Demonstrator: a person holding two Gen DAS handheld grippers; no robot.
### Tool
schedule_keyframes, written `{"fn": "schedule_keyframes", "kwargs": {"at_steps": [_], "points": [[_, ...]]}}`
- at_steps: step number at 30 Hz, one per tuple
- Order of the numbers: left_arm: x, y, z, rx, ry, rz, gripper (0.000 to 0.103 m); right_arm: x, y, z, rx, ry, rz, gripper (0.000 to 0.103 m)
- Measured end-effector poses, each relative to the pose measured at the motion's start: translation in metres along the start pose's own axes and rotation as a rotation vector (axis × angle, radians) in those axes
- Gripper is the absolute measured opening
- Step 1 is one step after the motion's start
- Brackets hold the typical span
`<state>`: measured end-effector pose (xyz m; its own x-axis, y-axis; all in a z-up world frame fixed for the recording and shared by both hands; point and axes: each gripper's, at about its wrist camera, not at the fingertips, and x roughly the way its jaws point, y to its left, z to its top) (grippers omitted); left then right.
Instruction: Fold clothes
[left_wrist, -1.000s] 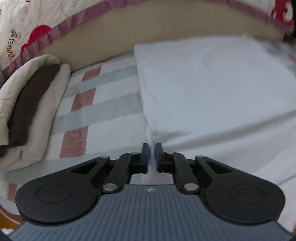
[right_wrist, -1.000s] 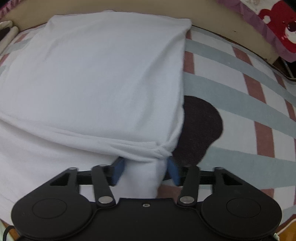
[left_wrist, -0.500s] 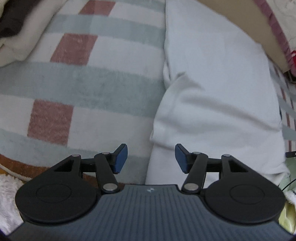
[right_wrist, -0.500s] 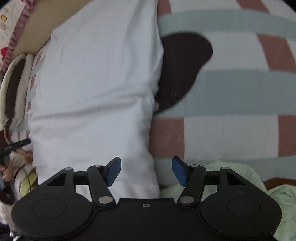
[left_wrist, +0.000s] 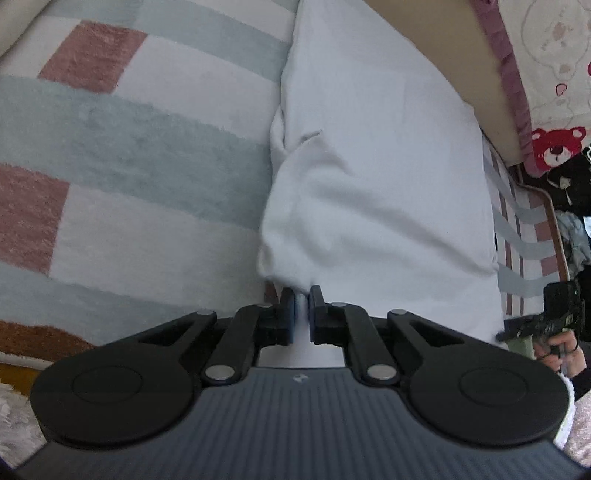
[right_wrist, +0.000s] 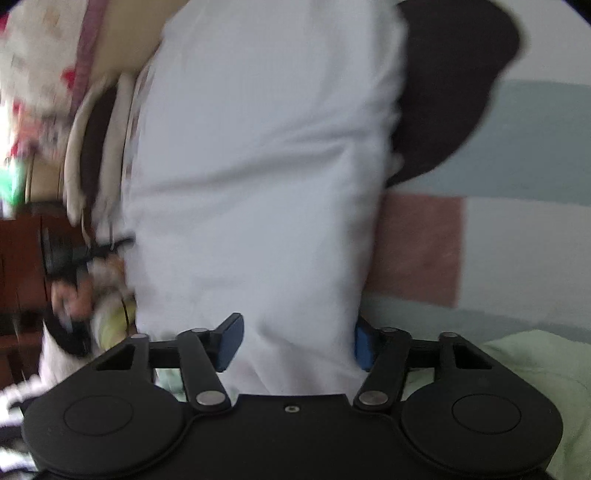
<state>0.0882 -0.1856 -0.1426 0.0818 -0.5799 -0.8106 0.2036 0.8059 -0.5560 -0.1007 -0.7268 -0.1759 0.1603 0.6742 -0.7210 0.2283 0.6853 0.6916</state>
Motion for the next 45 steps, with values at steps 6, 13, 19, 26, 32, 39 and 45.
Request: {"fn": "schedule_keyframes", "kwargs": {"at_steps": [6,13,19,26,32,39,45], "points": [[0.005,-0.006,0.002,0.01,-0.011,0.0,0.008,0.007,0.036,-0.008,-0.24,0.012,-0.096,0.023],[0.009,-0.011,0.005,0.015,-0.029,0.001,0.037,0.009,0.041,-0.003,-0.244,0.006,-0.098,0.05],[0.01,-0.003,0.013,-0.049,-0.076,-0.046,0.033,0.013,0.041,0.006,-0.267,0.04,-0.147,0.055],[-0.016,-0.028,0.001,0.053,-0.175,-0.047,0.01,-0.015,0.054,0.017,-0.198,-0.025,-0.14,0.016],[-0.036,-0.047,0.0,0.046,-0.225,-0.111,0.01,-0.064,0.086,0.001,-0.229,-0.149,-0.099,0.015],[-0.005,-0.052,0.049,0.057,-0.228,-0.063,0.01,-0.044,0.079,0.039,-0.045,-0.293,-0.072,0.015],[0.015,-0.05,0.048,0.118,-0.204,0.001,0.011,-0.015,0.053,0.057,0.092,-0.345,-0.032,0.016]]}}
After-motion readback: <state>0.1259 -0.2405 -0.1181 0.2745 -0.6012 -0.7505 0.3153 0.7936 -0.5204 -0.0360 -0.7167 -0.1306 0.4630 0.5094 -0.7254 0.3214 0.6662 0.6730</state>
